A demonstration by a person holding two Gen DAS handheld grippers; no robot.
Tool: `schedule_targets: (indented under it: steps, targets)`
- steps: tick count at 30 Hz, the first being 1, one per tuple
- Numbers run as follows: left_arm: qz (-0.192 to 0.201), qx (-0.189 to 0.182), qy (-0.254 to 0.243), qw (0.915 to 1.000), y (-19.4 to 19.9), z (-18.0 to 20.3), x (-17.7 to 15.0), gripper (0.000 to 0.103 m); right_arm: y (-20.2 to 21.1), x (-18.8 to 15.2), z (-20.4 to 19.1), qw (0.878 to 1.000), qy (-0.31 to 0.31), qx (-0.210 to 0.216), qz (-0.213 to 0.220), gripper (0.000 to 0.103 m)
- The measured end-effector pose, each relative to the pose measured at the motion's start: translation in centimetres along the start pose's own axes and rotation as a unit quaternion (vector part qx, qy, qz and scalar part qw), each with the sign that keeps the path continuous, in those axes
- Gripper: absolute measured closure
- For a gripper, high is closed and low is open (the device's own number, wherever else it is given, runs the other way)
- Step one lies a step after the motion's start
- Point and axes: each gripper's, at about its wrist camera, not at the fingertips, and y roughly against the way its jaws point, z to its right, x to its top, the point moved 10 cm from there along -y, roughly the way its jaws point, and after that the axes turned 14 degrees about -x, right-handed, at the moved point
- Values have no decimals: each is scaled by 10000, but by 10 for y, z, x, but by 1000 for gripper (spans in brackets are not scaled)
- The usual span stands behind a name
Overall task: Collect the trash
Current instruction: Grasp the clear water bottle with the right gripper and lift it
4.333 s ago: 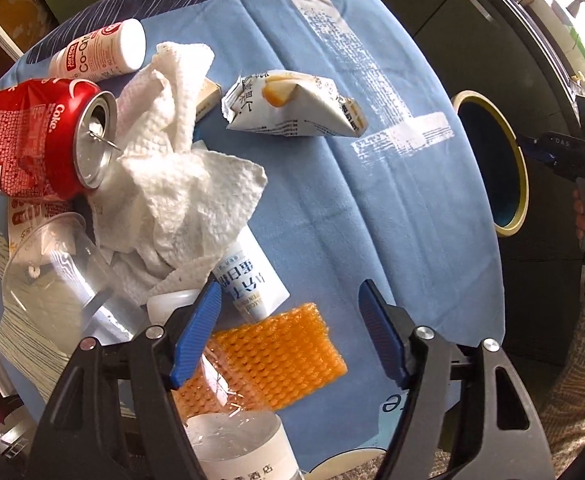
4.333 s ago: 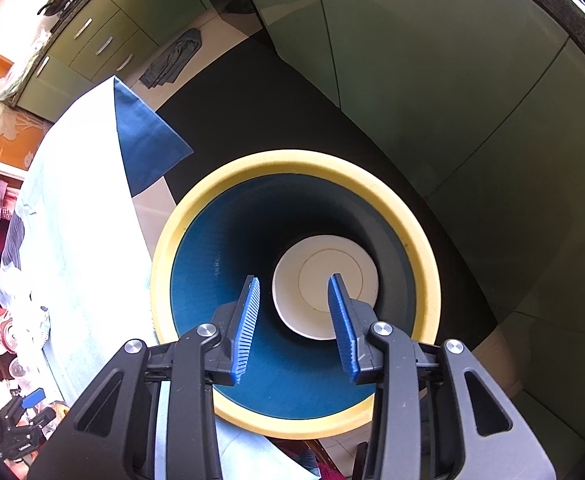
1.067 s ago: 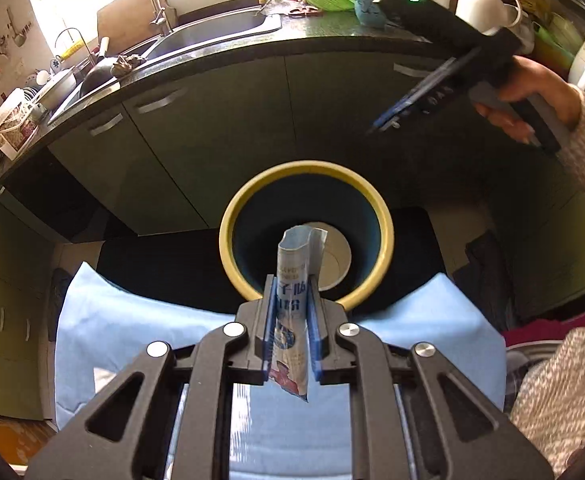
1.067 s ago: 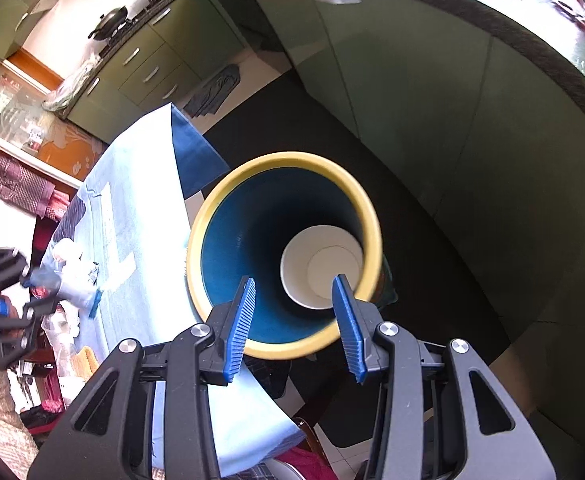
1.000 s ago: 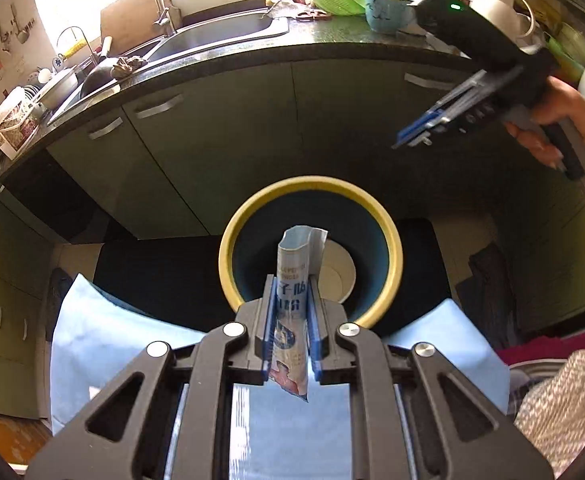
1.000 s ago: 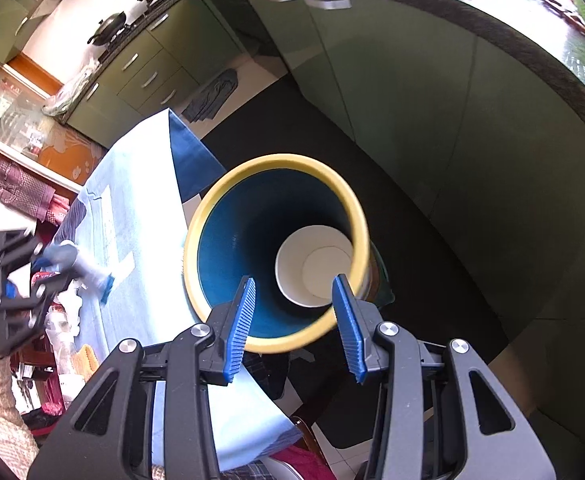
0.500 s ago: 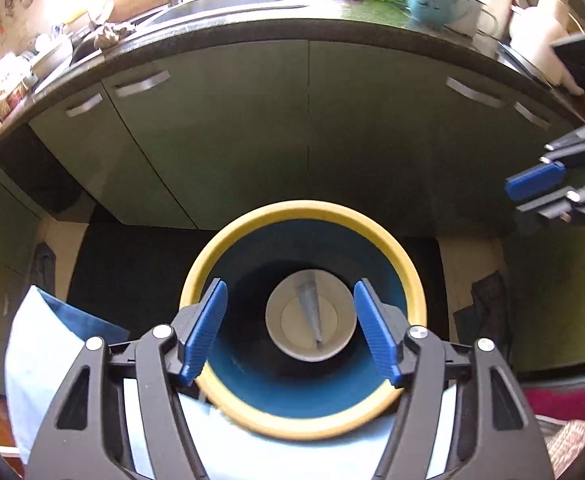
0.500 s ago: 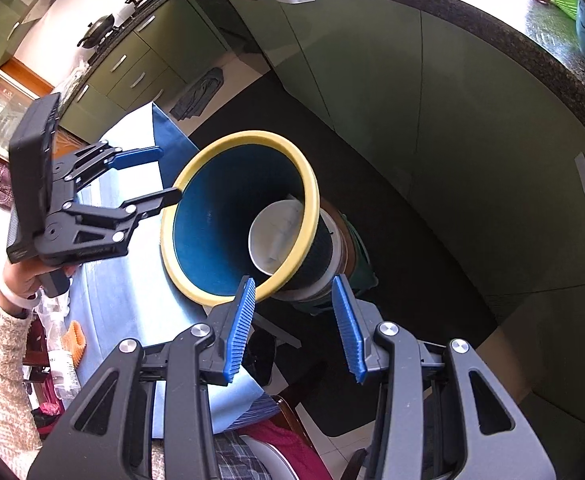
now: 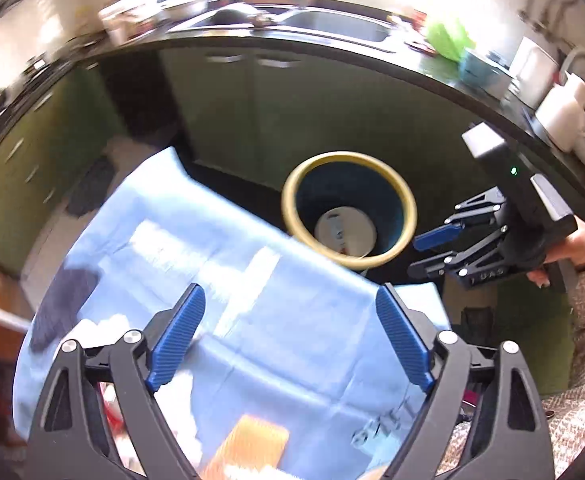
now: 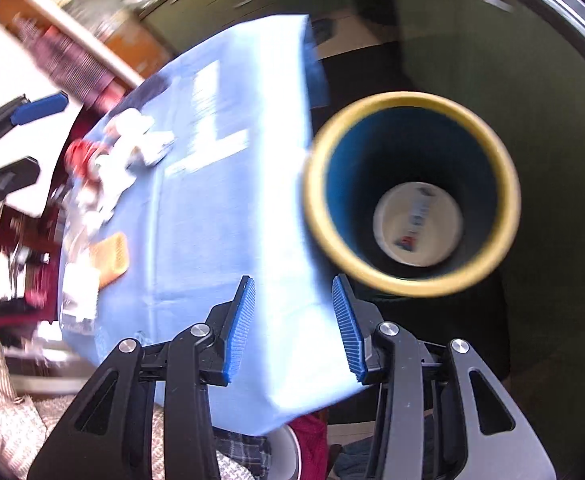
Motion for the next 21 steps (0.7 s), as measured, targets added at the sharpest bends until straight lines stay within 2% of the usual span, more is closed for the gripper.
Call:
schedule_targets:
  steps: [2, 4, 9, 11, 16, 21]
  targets:
    - [-5, 189, 240, 9995, 27, -14, -29, 18, -5, 4, -42, 9992, 281, 238, -127, 61]
    - [62, 367, 434, 9984, 54, -24, -53, 17, -7, 7, -88, 9970, 489, 517, -292, 56]
    - [283, 558, 1044, 9926, 119, -49, -116, 14, -2, -7, -187, 9869, 1096, 817, -861, 54]
    - [382, 677, 1153, 9903, 140, -59, -137, 11, -4, -17, -221, 9823, 1317, 810, -1061, 45]
    - [558, 904, 1486, 9832, 171, -75, -190, 7, -11, -31, -279, 9738, 1639, 708, -1411, 39]
    - [454, 906, 1870, 9771, 166, -84, -232, 7, -33, -37, -305, 9702, 1634, 449, -1730, 39]
